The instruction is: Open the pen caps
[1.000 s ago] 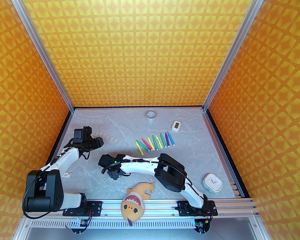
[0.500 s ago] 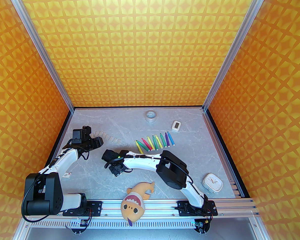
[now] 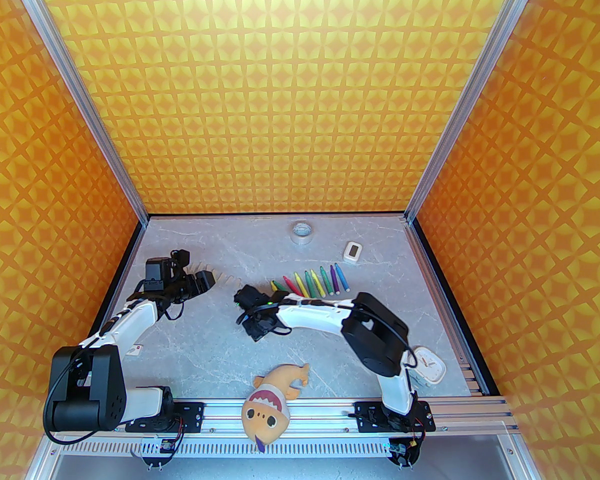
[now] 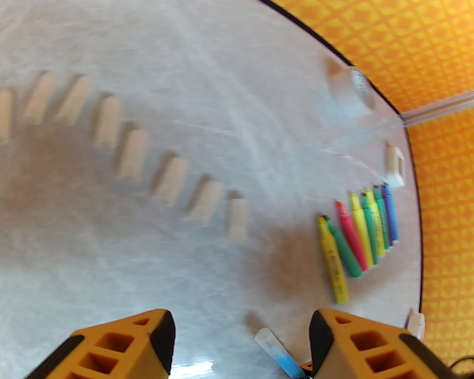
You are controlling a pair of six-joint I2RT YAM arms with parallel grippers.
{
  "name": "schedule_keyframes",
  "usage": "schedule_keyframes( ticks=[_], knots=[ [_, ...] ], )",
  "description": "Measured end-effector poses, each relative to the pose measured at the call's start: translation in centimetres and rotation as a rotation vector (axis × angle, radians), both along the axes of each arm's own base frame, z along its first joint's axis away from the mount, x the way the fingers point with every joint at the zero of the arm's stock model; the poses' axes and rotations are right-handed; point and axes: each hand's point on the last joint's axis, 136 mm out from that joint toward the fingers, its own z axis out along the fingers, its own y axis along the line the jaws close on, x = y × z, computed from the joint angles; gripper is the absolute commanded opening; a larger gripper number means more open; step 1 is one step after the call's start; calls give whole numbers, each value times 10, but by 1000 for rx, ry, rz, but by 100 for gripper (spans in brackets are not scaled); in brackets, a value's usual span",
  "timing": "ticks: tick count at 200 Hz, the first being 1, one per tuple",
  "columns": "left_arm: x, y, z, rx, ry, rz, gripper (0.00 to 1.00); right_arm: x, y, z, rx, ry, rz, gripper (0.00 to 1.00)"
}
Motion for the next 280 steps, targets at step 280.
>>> schedule_keyframes(
  ticks=[280],
  knots=[
    [1,-97,-2,-181,55,-188,43,38,-3,59,124,-207,-22,3]
  ],
)
